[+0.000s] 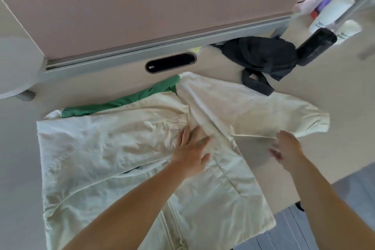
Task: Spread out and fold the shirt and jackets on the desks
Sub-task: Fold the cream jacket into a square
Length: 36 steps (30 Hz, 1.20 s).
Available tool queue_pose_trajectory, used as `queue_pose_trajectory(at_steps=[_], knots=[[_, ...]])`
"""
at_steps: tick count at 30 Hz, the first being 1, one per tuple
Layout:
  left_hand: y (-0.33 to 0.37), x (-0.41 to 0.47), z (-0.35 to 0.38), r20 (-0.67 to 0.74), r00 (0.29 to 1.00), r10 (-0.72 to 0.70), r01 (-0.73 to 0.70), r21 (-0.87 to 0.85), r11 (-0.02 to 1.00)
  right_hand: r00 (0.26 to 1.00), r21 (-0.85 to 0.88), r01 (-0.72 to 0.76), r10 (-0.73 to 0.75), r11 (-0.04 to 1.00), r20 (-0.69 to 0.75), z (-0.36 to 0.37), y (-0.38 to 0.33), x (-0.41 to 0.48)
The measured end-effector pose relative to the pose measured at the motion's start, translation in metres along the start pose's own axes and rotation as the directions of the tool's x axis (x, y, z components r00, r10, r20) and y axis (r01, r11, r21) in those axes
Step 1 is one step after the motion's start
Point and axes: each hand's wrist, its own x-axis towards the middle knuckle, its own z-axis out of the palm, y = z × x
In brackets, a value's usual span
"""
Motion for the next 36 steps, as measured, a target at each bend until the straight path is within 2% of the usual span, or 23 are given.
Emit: queue_pose_trajectory(at_steps=[3, 6, 8, 10, 11, 12, 13, 14, 15, 16, 17, 18, 19, 20, 22, 23, 25, 27, 29, 31, 32, 34, 36], knots=[[-0.004, -0.003, 0.007, 0.042, 0.999, 0.019, -0.021, 0.044, 0.999, 0.987, 0.263, -0.151, 0.131, 0.953, 0.092, -0.021, -0.001, 0.023], [-0.007, -0.004, -0.004, 0.08, 0.996, 0.024, -0.022, -0.029, 0.999, 0.989, 0.401, -0.14, 0.112, 0.905, 0.093, -0.021, -0.01, 0.035], [-0.002, -0.004, -0.017, 0.092, 0.995, -0.031, 0.044, -0.147, 0.988, 0.994, 0.39, -0.022, -0.023, 0.921, 0.111, -0.013, -0.017, 0.036], [0.008, -0.007, -0.042, 0.087, 0.984, -0.157, 0.179, -0.399, 0.899, 0.941, 0.192, 0.281, -0.309, 0.94, 0.138, 0.002, -0.026, 0.019], [0.011, -0.008, -0.057, 0.059, 0.972, -0.228, 0.224, -0.529, 0.819, 0.865, 0.024, 0.479, -0.476, 0.878, 0.157, 0.014, -0.031, 0.002], [0.016, -0.011, -0.076, 0.01, 0.959, -0.284, 0.224, -0.638, 0.737, 0.73, -0.137, 0.68, -0.648, 0.72, 0.216, 0.027, -0.035, -0.02], [0.017, -0.012, -0.092, -0.036, 0.947, -0.32, 0.194, -0.73, 0.656, 0.53, -0.223, 0.848, -0.787, 0.481, 0.317, 0.042, -0.035, -0.043], [0.02, -0.018, -0.112, -0.075, 0.939, -0.335, 0.132, -0.823, 0.552, 0.299, -0.257, 0.945, -0.853, 0.202, 0.429, 0.059, -0.03, -0.064], [0.018, -0.023, -0.129, -0.102, 0.931, -0.351, 0.059, -0.905, 0.42, 0.088, -0.275, 0.959, -0.843, -0.073, 0.53, 0.078, -0.021, -0.086], [0.015, -0.029, -0.143, -0.124, 0.925, -0.359, -0.017, -0.958, 0.287, -0.065, -0.286, 0.912, -0.791, -0.294, 0.608, 0.097, -0.009, -0.105], [0.009, -0.033, -0.151, -0.137, 0.919, -0.369, -0.058, -0.974, 0.218, -0.16, -0.276, 0.854, -0.727, -0.441, 0.668, 0.116, 0.002, -0.122], [0.002, -0.039, -0.157, -0.144, 0.905, -0.4, -0.055, -0.973, 0.226, -0.207, -0.245, 0.817, -0.662, -0.522, 0.72, 0.131, 0.012, -0.137], [-0.007, -0.046, -0.158, -0.129, 0.883, -0.451, 0.011, -0.955, 0.295, -0.236, -0.206, 0.792, -0.599, -0.574, 0.765, 0.145, 0.02, -0.148], [-0.017, -0.053, -0.156, -0.082, 0.848, -0.524, 0.138, -0.92, 0.366, -0.255, -0.163, 0.778, -0.542, -0.607, 0.801, 0.155, 0.026, -0.156], [-0.039, -0.068, -0.145, -0.017, 0.753, -0.657, 0.361, -0.824, 0.436, -0.288, -0.057, 0.777, -0.435, -0.627, 0.853, 0.168, 0.038, -0.161], [-0.049, -0.072, -0.137, -0.03, 0.722, -0.692, 0.391, -0.806, 0.443, -0.289, -0.012, 0.785, -0.382, -0.62, 0.878, 0.172, 0.044, -0.161], [-0.06, -0.081, -0.129, -0.077, 0.665, -0.743, 0.347, -0.849, 0.399, -0.285, 0.052, 0.793, -0.294, -0.608, 0.912, 0.177, 0.057, -0.156], [-0.07, -0.09, -0.117, -0.046, 0.584, -0.811, 0.23, -0.948, 0.22, -0.243, 0.059, 0.802, -0.234, -0.595, 0.941, 0.178, 0.069, -0.145], [-0.081, -0.098, -0.101, 0.079, 0.505, -0.86, 0.018, -0.997, -0.081, -0.172, 0.025, 0.804, -0.191, -0.595, 0.966, 0.175, 0.073, -0.127], [-0.091, -0.108, -0.087, 0.259, 0.464, -0.847, -0.191, -0.905, -0.381, -0.092, -0.02, 0.82, -0.166, -0.572, 0.982, 0.169, 0.073, -0.111], [-0.097, -0.114, -0.079, 0.341, 0.456, -0.822, -0.275, -0.825, -0.495, -0.048, -0.045, 0.832, -0.153, -0.553, 0.987, 0.165, 0.073, -0.104], [-0.106, -0.124, -0.061, 0.461, 0.444, -0.768, -0.346, -0.702, -0.622, 0.038, -0.094, 0.843, -0.116, -0.529, 0.992, 0.16, 0.068, -0.092], [-0.111, -0.133, -0.043, 0.532, 0.42, -0.736, -0.289, -0.69, -0.664, 0.054, -0.096, 0.854, -0.097, -0.512, 0.994, 0.157, 0.064, -0.084]])
